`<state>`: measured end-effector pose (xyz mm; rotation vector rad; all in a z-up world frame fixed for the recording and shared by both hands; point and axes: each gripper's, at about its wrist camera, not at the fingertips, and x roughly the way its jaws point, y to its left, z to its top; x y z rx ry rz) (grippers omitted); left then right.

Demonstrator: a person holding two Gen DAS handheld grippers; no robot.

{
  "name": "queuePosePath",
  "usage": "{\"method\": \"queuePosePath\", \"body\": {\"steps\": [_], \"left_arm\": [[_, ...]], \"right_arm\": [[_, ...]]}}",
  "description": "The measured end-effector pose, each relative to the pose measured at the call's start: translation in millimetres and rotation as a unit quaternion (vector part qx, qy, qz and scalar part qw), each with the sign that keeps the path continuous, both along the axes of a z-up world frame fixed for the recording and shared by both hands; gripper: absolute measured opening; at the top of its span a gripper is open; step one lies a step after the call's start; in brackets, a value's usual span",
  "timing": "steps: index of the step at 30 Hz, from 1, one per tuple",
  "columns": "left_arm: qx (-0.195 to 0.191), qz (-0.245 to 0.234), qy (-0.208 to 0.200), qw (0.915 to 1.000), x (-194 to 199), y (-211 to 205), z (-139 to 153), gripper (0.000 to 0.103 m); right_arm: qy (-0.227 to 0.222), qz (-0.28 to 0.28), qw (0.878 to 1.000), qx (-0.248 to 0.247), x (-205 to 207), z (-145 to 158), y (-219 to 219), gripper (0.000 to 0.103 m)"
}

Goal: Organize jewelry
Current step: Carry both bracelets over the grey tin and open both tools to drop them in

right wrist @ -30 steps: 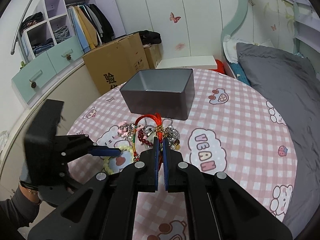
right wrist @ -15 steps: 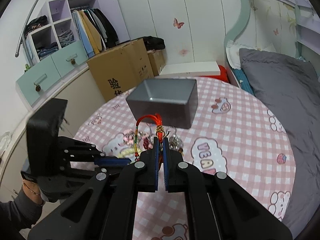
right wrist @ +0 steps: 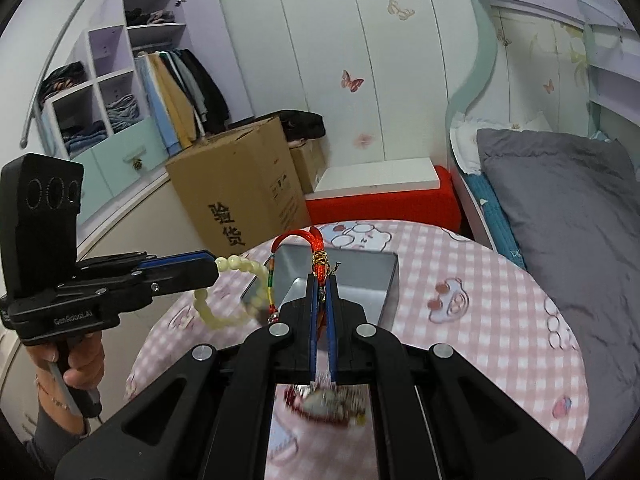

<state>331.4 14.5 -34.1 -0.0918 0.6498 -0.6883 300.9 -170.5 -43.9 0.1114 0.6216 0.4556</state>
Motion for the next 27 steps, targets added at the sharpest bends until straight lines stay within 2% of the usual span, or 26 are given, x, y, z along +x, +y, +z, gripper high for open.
{"method": "queuePosePath", "body": {"steps": [4, 9, 14, 19, 24, 26, 27], "left_arm": [[0.002, 0.004, 0.017, 0.9998, 26.0, -8.5, -9.5, 0.009], [0.019, 0.008, 0.053, 0.9984, 51.0, -21.3, -36.7, 0.009], [0.046, 0.011, 0.081, 0.9956, 64.0, -33.7, -63.4, 0.009], [0.057, 0.012, 0.096, 0.9937, 69.1, -36.4, -75.7, 0.01], [0.059, 0.014, 0.101, 0.993, 66.3, -36.2, -74.2, 0.01], [0.063, 0.015, 0.099, 0.993, 62.9, -35.8, -72.0, 0.01], [0.064, 0.015, 0.099, 0.9929, 61.2, -35.1, -70.8, 0.012]], "right_arm": [[0.015, -0.002, 1.0, -0.007, 26.4, -12.1, 9.1, 0.003], [0.057, -0.006, 0.998, -0.024, 51.1, -43.9, 15.4, 0.003], [0.082, -0.003, 0.996, -0.037, 57.4, -63.3, 19.2, 0.005], [0.081, -0.002, 0.996, -0.046, 54.3, -63.8, 23.9, 0.006], [0.076, 0.0, 0.996, -0.045, 48.2, -60.5, 21.2, 0.02], [0.065, -0.007, 0.996, -0.055, 40.8, -54.6, 19.5, 0.033], [0.058, -0.009, 0.997, -0.056, 36.6, -51.2, 17.7, 0.035]]}}
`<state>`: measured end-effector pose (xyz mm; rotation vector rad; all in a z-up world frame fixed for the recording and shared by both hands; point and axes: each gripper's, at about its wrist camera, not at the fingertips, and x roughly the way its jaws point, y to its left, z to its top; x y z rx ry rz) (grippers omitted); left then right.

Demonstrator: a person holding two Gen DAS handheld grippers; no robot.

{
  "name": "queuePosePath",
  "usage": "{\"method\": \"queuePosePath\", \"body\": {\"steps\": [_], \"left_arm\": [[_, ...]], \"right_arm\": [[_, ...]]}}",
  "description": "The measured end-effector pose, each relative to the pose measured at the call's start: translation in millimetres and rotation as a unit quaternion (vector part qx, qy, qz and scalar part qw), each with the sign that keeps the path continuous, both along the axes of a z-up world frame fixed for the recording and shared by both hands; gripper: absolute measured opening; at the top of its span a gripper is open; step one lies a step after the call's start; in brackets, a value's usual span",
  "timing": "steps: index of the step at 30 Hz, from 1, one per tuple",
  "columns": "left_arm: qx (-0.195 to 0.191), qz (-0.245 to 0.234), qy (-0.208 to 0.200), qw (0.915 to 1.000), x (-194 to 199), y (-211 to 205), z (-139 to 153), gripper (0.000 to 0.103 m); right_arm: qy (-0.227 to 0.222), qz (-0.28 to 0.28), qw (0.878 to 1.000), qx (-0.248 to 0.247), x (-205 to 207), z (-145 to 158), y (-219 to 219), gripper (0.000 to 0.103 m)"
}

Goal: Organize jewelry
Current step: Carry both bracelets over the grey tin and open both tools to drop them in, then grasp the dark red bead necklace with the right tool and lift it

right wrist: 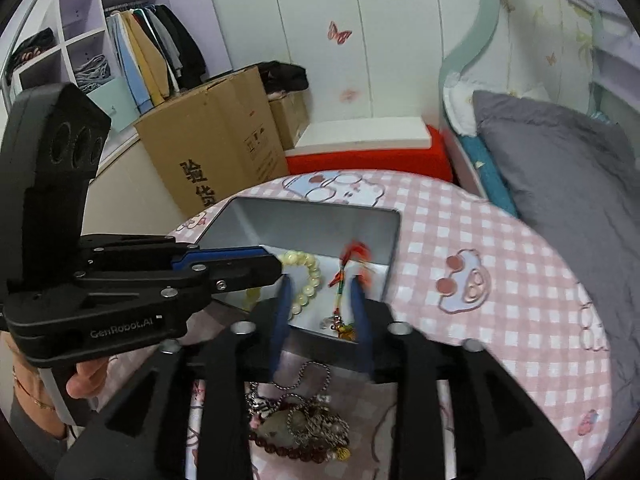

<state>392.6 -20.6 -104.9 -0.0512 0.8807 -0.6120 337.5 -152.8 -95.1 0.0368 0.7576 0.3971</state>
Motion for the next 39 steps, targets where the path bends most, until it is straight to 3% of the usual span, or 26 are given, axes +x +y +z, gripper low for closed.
{"method": "queuePosePath", "body": {"steps": [2, 3, 4, 10, 21, 32, 36, 39], "left_arm": [[-0.001, 0.001, -0.004, 1.0, -3.1, 1.8, 3.6, 0.028], [-0.002, 0.003, -0.007, 1.0, -5.6, 3.3, 6.1, 0.047], [0.002, 0.013, -0.016, 0.9998, -7.4, 5.6, 9.1, 0.056], [0.002, 0.012, -0.035, 0.9993, -29.5, 14.5, 21.6, 0.056], [0.033, 0.043, -0.077, 0.9956, -96.6, 40.9, 18.6, 0.057], [0.038, 0.071, -0.053, 0.9953, -119.4, 73.3, -4.6, 0.059], [0.038, 0.072, -0.053, 0.9952, -122.6, 74.8, -5.1, 0.06], [0.037, 0.065, -0.059, 0.9954, -126.9, 71.2, -2.9, 0.06]], "right_arm": [[-0.006, 0.003, 1.0, 0.0, -4.2, 5.2, -2.5, 0.036], [-0.01, 0.003, 1.0, -0.001, -8.0, 8.5, -3.8, 0.036], [-0.014, 0.003, 1.0, -0.001, -11.9, 11.9, -5.7, 0.036], [-0.02, 0.006, 1.0, -0.008, -35.6, 17.2, -14.3, 0.036], [-0.019, 0.073, 0.991, -0.111, -86.1, -25.2, 22.8, 0.035], [-0.053, 0.108, 0.963, -0.24, -92.6, -59.1, 61.4, 0.01], [-0.048, 0.102, 0.966, -0.233, -93.1, -55.8, 56.0, 0.006], [-0.04, 0.091, 0.979, -0.18, -95.4, -43.1, 40.1, 0.006]]}}
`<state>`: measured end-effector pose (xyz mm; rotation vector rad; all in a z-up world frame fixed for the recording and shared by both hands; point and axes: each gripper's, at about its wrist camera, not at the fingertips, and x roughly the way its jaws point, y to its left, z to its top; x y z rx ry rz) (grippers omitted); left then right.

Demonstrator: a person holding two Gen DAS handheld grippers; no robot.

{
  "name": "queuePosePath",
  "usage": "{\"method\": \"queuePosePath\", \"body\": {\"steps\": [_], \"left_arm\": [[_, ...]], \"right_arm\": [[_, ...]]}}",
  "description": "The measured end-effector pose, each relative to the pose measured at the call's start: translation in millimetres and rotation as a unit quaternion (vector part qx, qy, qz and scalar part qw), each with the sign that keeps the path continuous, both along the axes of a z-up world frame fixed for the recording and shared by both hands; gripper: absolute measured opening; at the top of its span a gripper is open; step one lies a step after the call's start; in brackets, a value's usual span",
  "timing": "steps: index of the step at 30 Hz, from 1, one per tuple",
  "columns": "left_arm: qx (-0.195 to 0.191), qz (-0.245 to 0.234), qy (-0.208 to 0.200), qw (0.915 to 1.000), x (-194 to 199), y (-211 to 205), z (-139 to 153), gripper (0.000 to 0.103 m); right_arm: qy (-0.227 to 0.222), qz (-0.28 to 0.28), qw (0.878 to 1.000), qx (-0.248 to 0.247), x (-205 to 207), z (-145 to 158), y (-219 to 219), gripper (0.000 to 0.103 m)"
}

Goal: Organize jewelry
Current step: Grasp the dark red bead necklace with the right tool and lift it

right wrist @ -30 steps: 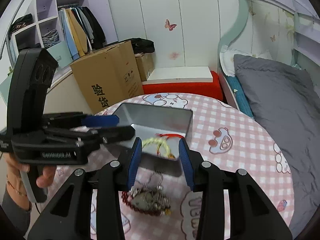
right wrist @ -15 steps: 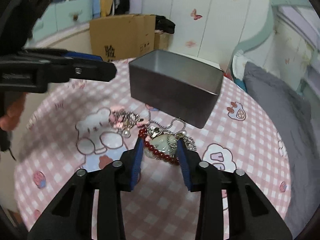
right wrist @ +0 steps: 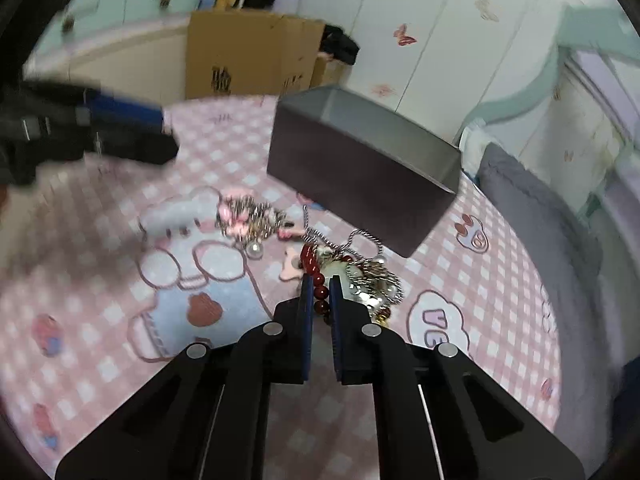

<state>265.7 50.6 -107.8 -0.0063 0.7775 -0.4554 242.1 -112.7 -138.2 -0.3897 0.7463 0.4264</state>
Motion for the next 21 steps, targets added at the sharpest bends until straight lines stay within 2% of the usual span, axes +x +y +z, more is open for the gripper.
{"method": "queuePosePath", "body": {"steps": [4, 7, 11, 16, 21], "left_arm": [[-0.002, -0.014, -0.007, 0.9999, -5.7, -9.3, 3.1, 0.06], [0.001, -0.028, -0.012, 0.9995, -9.6, -20.2, 4.8, 0.06], [0.007, -0.052, -0.012, 0.9986, -14.0, -38.5, 1.1, 0.06], [0.027, -0.091, -0.002, 0.9955, -21.3, -73.9, -14.0, 0.06], [0.049, -0.127, -0.008, 0.9906, -29.6, -110.3, -22.1, 0.06]], "right_arm": [[0.016, -0.01, 0.995, 0.093, -6.1, 30.4, -27.9, 0.006], [0.013, -0.015, 0.99, 0.138, -14.0, 50.9, -41.5, 0.006], [-0.002, -0.03, 0.987, 0.157, -26.9, 66.4, -54.4, 0.006], [-0.009, -0.053, 0.981, 0.186, -37.6, 67.4, -77.2, 0.006], [-0.007, -0.066, 0.974, 0.215, -46.4, 66.8, -100.3, 0.006]]}}
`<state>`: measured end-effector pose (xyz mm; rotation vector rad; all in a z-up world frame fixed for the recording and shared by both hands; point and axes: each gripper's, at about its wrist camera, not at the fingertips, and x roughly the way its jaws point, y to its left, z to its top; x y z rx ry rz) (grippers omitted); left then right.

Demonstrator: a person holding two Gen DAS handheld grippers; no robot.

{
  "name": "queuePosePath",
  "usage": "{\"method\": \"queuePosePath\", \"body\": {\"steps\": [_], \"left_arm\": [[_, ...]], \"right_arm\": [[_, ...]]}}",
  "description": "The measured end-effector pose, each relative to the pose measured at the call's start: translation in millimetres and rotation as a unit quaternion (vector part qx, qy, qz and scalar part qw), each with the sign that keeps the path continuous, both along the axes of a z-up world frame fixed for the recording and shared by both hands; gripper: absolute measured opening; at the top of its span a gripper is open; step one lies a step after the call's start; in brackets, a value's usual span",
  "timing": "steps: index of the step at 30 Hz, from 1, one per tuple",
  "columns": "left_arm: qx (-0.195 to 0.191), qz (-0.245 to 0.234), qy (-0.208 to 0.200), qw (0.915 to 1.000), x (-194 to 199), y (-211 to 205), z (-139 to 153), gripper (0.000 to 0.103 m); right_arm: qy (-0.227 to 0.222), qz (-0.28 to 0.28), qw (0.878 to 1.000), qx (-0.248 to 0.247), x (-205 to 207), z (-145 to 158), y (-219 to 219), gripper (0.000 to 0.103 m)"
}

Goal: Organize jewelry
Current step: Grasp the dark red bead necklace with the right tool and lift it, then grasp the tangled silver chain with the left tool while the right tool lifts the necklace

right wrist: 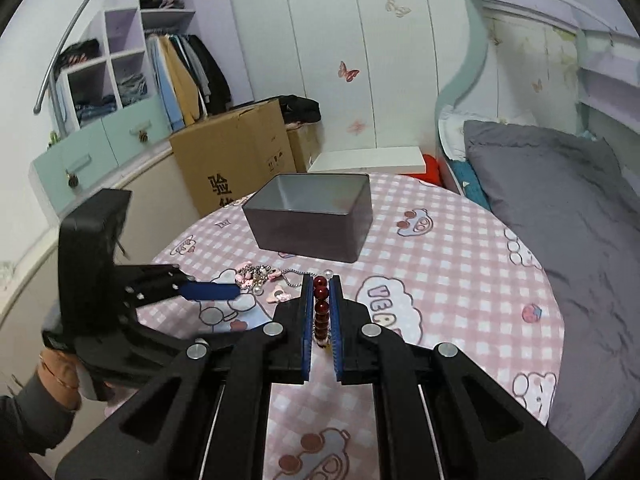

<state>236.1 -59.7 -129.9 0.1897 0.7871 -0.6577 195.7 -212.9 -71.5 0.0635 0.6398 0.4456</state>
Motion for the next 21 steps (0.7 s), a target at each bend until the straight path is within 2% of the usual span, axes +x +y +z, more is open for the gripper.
{"method": "queuePosePath", "body": {"steps": [9, 10, 12, 14, 15, 16, 21], "left_arm": [[0.044, -0.056, -0.035, 0.9968, -9.2, -60.1, -5.4, 0.057], [0.047, -0.062, -0.033, 0.9965, -8.1, -64.4, -6.7, 0.046], [0.059, -0.064, -0.027, 0.9958, -3.9, -69.4, -10.9, 0.032], [0.069, -0.06, -0.023, 0.9956, 0.2, -70.5, -13.2, 0.024], [0.07, -0.058, -0.019, 0.9957, 1.7, -70.0, -13.7, 0.013], [0.071, -0.055, -0.017, 0.9958, 2.7, -68.8, -13.4, 0.008], [0.057, -0.036, -0.019, 0.9976, 7.4, -54.0, -1.5, 0.005]], "right_arm": [[-0.01, 0.002, 1.0, 0.025, -5.4, 5.9, -13.2, 0.006], [-0.012, 0.004, 1.0, 0.027, -6.0, 7.3, -13.8, 0.006], [-0.016, 0.003, 1.0, 0.025, -6.8, 8.7, -14.7, 0.006], [-0.018, 0.0, 1.0, 0.024, -6.9, 9.4, -16.7, 0.006], [-0.018, 0.0, 1.0, 0.024, -6.6, 9.5, -18.0, 0.006], [-0.019, -0.001, 1.0, 0.024, -6.5, 9.7, -18.8, 0.006], [-0.023, -0.002, 1.0, 0.02, -6.3, 12.4, -19.8, 0.006]]}}
